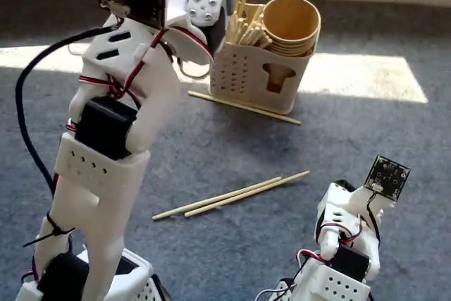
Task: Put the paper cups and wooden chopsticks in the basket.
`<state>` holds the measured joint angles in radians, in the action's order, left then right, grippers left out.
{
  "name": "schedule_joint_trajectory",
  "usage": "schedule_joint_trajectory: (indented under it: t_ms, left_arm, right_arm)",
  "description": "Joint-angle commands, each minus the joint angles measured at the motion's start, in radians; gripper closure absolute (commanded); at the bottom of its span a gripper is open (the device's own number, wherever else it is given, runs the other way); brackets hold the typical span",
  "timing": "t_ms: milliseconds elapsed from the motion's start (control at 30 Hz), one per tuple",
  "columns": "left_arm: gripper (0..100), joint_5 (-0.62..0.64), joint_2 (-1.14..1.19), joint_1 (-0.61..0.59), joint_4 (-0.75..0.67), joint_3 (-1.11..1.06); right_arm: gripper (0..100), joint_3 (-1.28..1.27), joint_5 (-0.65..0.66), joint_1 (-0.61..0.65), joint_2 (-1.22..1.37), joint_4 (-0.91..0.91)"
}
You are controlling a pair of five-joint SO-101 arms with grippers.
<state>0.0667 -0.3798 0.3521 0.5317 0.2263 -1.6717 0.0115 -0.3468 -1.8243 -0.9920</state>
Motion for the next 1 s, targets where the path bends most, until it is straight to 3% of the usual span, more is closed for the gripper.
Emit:
schedule_joint_trajectory:
  t_ms: [0, 167, 267, 633, 833, 967]
  left_arm:
    - [99, 0.094, -0.035, -0.082, -0.209, -0.085]
    - [99, 0.236, -0.031, -0.186, -0.565, -0.292]
    - [99, 0.245, -0.031, -0.193, -0.667, -0.348]
    - [99, 0.245, 0.231, -0.154, -0.654, -0.179]
    - [99, 0.247, 0.314, -0.174, -0.413, -0.024]
    - [99, 0.247, 0.317, -0.177, -0.342, -0.008]
  right_arm:
    - [99.0, -0.11, 0.006, -0.012, -0.012, -0.004]
    - [99.0, -0.11, 0.006, -0.012, -0.012, -0.004]
    - [99.0, -0.11, 0.006, -0.012, -0.012, -0.004]
    - [99.0, -0.11, 0.005, -0.012, -0.012, -0.004]
    - [99.0, -0.11, 0.005, -0.012, -0.012, -0.004]
    - [99.0, -0.11, 0.005, -0.012, -0.012, -0.004]
